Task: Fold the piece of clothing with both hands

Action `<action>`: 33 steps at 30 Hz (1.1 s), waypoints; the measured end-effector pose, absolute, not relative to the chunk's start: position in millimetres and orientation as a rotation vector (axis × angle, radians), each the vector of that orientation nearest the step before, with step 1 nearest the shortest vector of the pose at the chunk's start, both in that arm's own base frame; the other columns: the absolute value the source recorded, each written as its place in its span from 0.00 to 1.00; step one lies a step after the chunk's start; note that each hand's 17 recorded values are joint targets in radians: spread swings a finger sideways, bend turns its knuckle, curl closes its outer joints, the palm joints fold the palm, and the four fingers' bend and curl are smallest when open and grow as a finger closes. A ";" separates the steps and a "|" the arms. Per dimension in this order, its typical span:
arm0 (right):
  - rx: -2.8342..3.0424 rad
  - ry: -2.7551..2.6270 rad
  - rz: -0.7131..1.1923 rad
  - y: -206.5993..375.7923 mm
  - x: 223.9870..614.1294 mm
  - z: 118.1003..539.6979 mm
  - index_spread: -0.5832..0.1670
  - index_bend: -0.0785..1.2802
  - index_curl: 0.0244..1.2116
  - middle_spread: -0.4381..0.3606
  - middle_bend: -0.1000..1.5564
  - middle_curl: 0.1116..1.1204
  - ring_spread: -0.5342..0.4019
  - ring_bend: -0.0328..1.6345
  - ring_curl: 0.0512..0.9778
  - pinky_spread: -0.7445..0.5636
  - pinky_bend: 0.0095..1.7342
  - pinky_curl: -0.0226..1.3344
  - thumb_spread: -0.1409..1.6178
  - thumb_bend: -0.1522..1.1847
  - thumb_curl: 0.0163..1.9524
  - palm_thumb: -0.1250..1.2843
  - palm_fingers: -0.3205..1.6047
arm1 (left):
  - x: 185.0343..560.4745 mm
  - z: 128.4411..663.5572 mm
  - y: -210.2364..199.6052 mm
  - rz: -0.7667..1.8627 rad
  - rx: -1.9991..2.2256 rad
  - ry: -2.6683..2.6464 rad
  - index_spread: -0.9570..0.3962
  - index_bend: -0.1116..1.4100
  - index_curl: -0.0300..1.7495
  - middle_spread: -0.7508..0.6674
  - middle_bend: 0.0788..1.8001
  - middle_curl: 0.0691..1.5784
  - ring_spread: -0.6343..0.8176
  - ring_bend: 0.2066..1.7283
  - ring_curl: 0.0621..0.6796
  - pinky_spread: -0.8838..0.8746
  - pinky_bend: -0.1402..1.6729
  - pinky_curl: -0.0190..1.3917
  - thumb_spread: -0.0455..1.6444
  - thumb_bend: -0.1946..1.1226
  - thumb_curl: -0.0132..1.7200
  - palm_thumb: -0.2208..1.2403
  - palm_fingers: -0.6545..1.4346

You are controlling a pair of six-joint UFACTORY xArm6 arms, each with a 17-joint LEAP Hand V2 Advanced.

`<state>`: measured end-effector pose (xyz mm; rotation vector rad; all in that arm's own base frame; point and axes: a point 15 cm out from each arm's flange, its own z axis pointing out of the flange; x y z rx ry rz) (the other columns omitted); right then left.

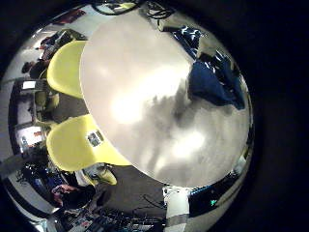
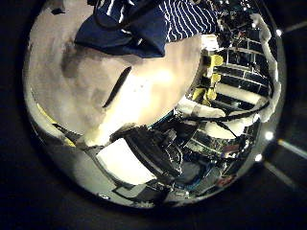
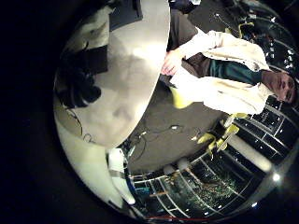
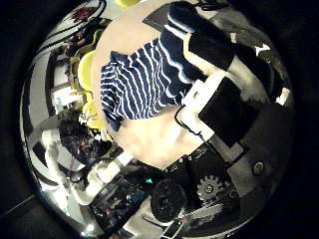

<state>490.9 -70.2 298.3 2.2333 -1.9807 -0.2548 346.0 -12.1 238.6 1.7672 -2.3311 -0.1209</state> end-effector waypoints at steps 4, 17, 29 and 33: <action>2.340 -1.955 -0.224 -29.0 492.6 325.2 0.33 0.75 0.71 0.35 0.81 0.69 0.33 0.84 0.67 0.40 0.74 0.61 0.78 0.11 0.32 0.83 0.72 | 332.7 246.5 10.2 -0.091 1.816 -2.308 0.50 0.24 0.39 0.39 0.08 0.25 0.39 0.28 0.21 0.57 0.18 0.21 0.82 0.14 0.17 0.39 0.52; 2.674 -1.506 -0.281 189.1 463.1 320.3 0.33 0.76 0.74 0.35 0.81 0.70 0.32 0.84 0.71 0.41 0.72 0.67 0.76 0.11 0.35 0.83 0.72 | 311.6 250.0 39.0 -0.072 1.901 -2.261 0.49 0.23 0.39 0.38 0.07 0.25 0.37 0.28 0.20 0.56 0.18 0.21 0.81 0.13 0.17 0.38 0.53; 2.766 -1.361 -0.271 275.1 479.2 246.8 0.23 0.21 0.49 0.42 0.45 0.48 0.39 0.73 0.60 0.45 0.62 0.59 0.75 0.09 0.28 0.59 0.13 | 290.8 254.8 40.7 -0.054 1.925 -2.248 0.47 0.22 0.39 0.35 0.06 0.24 0.35 0.28 0.20 0.54 0.20 0.22 0.79 0.14 0.17 0.33 0.53; 2.893 -1.343 -0.299 274.1 482.0 286.7 0.18 0.18 0.40 0.51 0.31 0.36 0.57 0.60 0.46 0.64 0.57 0.52 0.74 0.09 0.27 0.58 0.11 | 285.8 253.4 41.7 -0.053 1.934 -2.239 0.47 0.22 0.38 0.35 0.06 0.23 0.34 0.28 0.20 0.54 0.20 0.22 0.79 0.14 0.17 0.34 0.53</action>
